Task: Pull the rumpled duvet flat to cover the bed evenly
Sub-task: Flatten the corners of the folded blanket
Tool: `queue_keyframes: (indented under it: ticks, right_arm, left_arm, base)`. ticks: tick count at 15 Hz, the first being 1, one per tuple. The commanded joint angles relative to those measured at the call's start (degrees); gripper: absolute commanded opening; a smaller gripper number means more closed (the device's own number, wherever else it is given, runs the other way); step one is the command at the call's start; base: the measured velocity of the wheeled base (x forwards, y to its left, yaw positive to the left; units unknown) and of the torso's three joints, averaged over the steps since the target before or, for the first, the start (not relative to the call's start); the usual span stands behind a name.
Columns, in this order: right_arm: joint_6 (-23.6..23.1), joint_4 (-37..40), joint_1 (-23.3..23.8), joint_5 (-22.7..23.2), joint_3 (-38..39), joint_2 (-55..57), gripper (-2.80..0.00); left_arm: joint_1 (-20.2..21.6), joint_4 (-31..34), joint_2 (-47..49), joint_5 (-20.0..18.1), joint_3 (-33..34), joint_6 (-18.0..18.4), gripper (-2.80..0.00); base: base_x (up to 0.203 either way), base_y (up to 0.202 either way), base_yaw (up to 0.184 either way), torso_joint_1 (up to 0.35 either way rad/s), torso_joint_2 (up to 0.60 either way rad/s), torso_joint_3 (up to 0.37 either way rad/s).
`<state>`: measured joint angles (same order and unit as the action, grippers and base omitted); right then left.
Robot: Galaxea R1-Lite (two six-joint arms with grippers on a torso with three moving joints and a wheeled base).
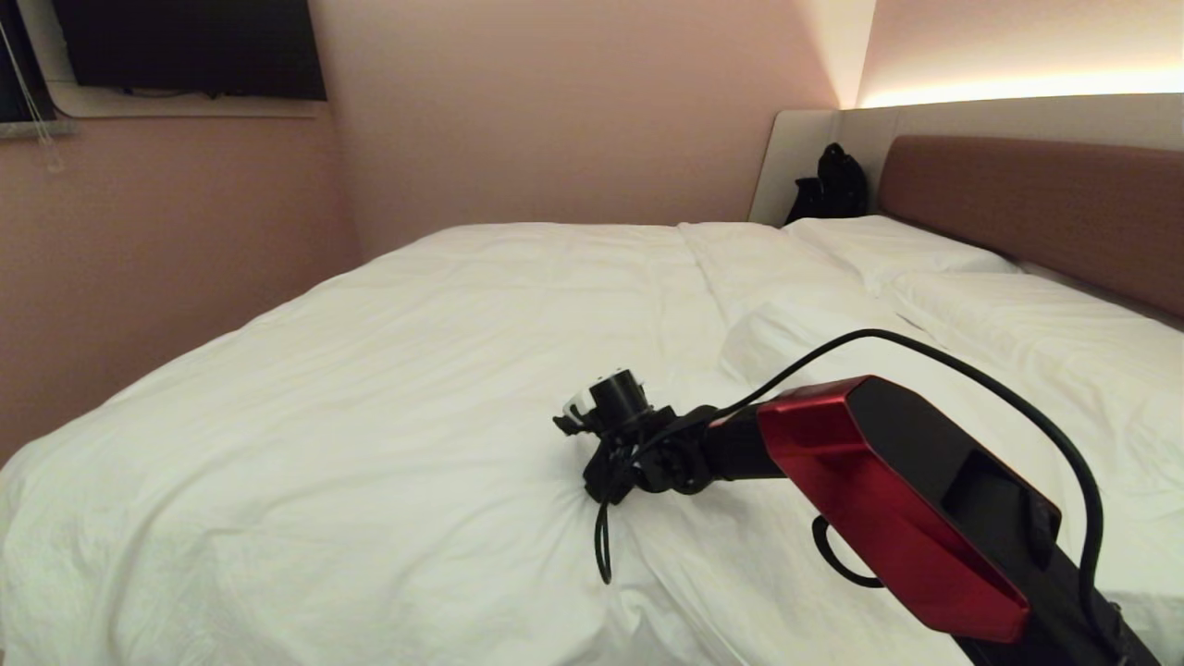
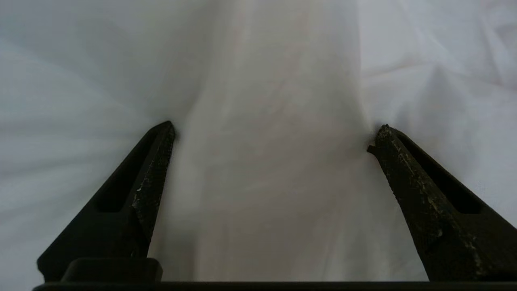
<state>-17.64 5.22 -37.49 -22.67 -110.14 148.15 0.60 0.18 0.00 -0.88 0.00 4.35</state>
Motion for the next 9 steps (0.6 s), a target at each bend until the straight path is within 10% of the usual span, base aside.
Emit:
queue_keyframes:
  ticks: [1,9]
  right_arm:
    - [-2.67,-3.80,1.16,-8.73,-0.07,1.39,0.00]
    - [-3.61,-4.67,3.99,-20.35,-0.25,0.16,0.00]
  left_arm:
    - [0.02,-0.01,0.00,0.00,0.00,0.04,-2.80]
    - [0.02,-0.01,0.00,0.00,0.00,0.04,-2.80]
  base:
    - [0.000,0.000,0.000,0.000,0.00,0.000]
    - [0.000,0.000,0.000,0.000,0.00,0.000]
